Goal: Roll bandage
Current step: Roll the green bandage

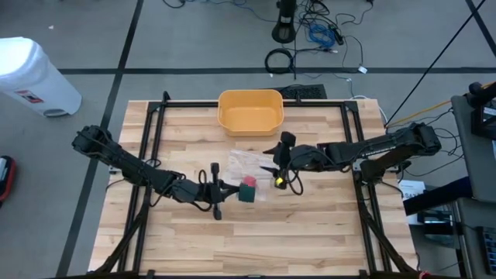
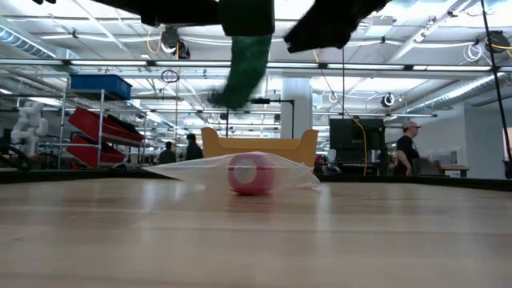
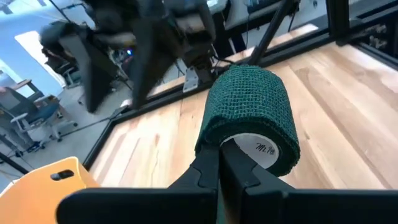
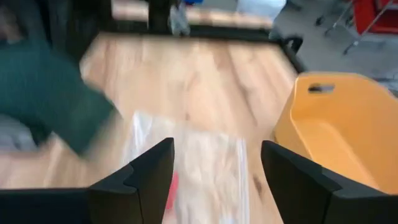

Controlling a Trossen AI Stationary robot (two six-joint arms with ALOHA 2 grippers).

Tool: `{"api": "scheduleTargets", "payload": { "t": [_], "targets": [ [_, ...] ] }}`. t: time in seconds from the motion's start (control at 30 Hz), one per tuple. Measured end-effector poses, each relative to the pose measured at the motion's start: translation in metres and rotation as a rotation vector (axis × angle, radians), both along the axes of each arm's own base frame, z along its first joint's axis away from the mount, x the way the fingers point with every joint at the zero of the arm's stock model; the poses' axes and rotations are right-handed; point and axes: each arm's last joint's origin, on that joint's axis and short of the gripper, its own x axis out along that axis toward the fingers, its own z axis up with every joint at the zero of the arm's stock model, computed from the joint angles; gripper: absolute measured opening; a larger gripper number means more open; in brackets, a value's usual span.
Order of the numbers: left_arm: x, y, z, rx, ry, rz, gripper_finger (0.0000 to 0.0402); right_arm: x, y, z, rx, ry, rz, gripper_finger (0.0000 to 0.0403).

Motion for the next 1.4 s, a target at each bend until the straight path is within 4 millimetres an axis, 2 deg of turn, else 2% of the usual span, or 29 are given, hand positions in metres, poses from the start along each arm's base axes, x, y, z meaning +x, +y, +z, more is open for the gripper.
{"api": "scheduleTargets", "payload": {
  "t": [0.13, 0.27, 0.53, 0.63, 0.8, 0.97, 1.13, 1.27, 1.4],
  "targets": [
    [0.003, -0.001, 0.007, -0.016, -0.021, -0.003, 0.0000, -0.004, 0.007, -0.005, -0.045, 0.066, 0.035, 0.0226],
    [0.007, -0.003, 0.018, -0.047, -0.054, 0.000, 0.0000, -0.006, 0.022, -0.009, -0.050, 0.060, 0.094, 0.0226],
    [0.010, -0.004, 0.026, -0.052, -0.064, 0.004, 0.0000, -0.017, 0.047, -0.042, -0.010, -0.146, 0.131, 0.0226],
    [0.010, -0.002, 0.026, -0.051, -0.065, 0.015, 0.0000, -0.021, 0.048, -0.053, 0.024, -0.256, 0.135, 0.0226],
    [0.011, 0.002, 0.027, -0.051, -0.070, 0.043, 0.0000, -0.023, 0.050, -0.074, 0.066, -0.322, 0.143, 0.0226],
    [0.013, 0.008, 0.027, -0.053, -0.074, 0.066, 0.0000, -0.013, 0.054, -0.090, 0.098, -0.353, 0.184, 0.0226],
    [0.016, 0.014, 0.027, -0.077, -0.080, 0.094, 0.0000, -0.002, 0.057, -0.107, 0.114, -0.410, 0.144, 0.0224],
    [0.016, 0.014, 0.028, -0.082, -0.091, 0.093, 0.0000, 0.005, 0.053, -0.120, 0.102, -0.428, 0.087, 0.0197],
    [0.017, 0.013, 0.032, -0.086, -0.100, 0.092, 0.0000, 0.010, 0.045, -0.130, 0.101, -0.438, 0.056, 0.0149]
  ]
}}
